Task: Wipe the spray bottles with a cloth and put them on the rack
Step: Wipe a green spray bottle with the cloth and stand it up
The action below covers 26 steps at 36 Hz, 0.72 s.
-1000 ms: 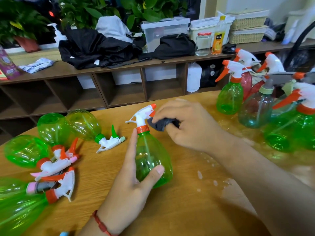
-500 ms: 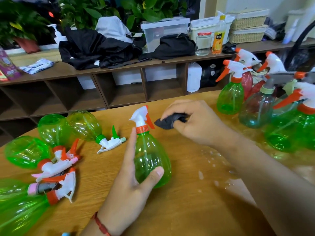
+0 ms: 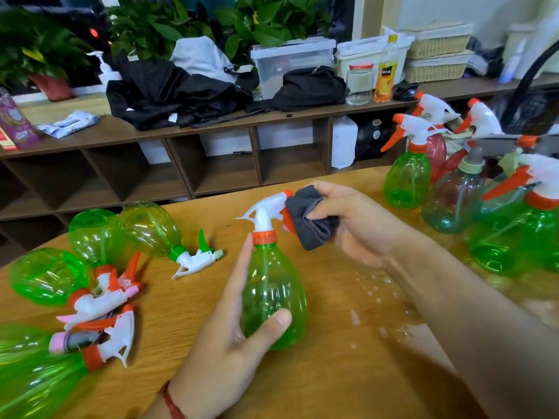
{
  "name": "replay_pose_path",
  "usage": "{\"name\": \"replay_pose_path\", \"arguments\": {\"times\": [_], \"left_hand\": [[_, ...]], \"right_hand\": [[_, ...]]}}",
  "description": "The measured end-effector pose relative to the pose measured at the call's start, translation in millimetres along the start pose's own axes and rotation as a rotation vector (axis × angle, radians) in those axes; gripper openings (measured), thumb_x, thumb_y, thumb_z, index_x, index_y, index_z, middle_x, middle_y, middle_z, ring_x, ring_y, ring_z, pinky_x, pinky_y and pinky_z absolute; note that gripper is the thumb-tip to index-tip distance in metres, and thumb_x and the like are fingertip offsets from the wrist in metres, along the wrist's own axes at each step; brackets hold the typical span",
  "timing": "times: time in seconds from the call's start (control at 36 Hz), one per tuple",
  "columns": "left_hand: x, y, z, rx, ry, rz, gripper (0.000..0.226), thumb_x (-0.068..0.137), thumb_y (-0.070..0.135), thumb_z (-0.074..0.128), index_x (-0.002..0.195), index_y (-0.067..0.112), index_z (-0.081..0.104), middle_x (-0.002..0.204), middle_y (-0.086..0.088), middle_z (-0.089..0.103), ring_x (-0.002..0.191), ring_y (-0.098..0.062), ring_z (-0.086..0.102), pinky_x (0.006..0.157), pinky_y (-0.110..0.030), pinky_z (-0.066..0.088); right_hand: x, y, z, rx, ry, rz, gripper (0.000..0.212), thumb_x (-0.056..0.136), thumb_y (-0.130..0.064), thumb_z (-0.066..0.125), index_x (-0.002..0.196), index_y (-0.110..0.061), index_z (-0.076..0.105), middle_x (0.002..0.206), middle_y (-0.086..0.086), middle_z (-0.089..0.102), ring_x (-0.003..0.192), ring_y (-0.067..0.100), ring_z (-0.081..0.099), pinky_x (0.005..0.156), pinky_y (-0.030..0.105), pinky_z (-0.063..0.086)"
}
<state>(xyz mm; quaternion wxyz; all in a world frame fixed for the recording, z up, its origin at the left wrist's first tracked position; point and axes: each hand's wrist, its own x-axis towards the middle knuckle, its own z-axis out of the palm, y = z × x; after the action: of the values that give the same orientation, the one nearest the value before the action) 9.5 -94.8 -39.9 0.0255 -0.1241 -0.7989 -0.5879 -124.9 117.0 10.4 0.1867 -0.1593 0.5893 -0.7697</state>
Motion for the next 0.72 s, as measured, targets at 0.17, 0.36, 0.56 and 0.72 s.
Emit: {"name": "replay_pose_path", "arguments": {"times": [0.17, 0.36, 0.56, 0.72], "left_hand": [[7.6, -4.5, -3.0, 0.314, 0.156, -0.025, 0.103, 0.091, 0.05, 0.072, 0.149, 0.079, -0.007, 0.153, 0.055, 0.01, 0.146, 0.02, 0.023, 0.108, -0.01, 0.034], [7.1, -10.8, -12.1, 0.399, 0.153, -0.067, 0.107, 0.093, 0.05, 0.073, 0.151, 0.076, -0.013, 0.145, 0.055, 0.006, 0.135, -0.011, 0.053, 0.074, -0.005, 0.048], [7.9, -14.7, -8.3, 0.512, 0.204, -0.014, 0.112, 0.096, 0.047, 0.071, 0.151, 0.07, -0.023, 0.152, 0.027, 0.023, 0.138, -0.011, 0.046, 0.096, -0.018, 0.05], [11.0, -16.9, -13.5, 0.678, 0.257, 0.0, 0.114, 0.095, 0.038, 0.074, 0.161, 0.058, -0.018, 0.161, 0.001, 0.027, 0.154, -0.023, 0.03, 0.124, -0.041, 0.036]], "right_hand": [[-5.4, -10.4, 18.8, -0.178, 0.055, -0.028, 0.025, 0.097, 0.003, 0.065, 0.122, 0.002, 0.064, 0.117, 0.024, 0.074, 0.112, 0.038, 0.072, 0.102, 0.051, 0.055], [-10.1, -11.6, 38.9, -0.152, 0.034, -0.059, 0.019, 0.098, 0.003, 0.064, 0.113, -0.007, 0.068, 0.103, 0.011, 0.075, 0.096, 0.021, 0.07, 0.084, 0.033, 0.057], [-14.5, -14.6, 36.3, -0.129, -0.061, -0.069, 0.026, 0.093, 0.0, 0.069, 0.119, -0.003, 0.066, 0.11, 0.017, 0.075, 0.105, 0.027, 0.069, 0.096, 0.043, 0.055], [-13.7, -10.0, 39.2, -0.092, -0.103, -0.069, 0.033, 0.089, -0.003, 0.069, 0.121, 0.002, 0.063, 0.107, 0.017, 0.073, 0.099, 0.025, 0.069, 0.089, 0.037, 0.055]]}}
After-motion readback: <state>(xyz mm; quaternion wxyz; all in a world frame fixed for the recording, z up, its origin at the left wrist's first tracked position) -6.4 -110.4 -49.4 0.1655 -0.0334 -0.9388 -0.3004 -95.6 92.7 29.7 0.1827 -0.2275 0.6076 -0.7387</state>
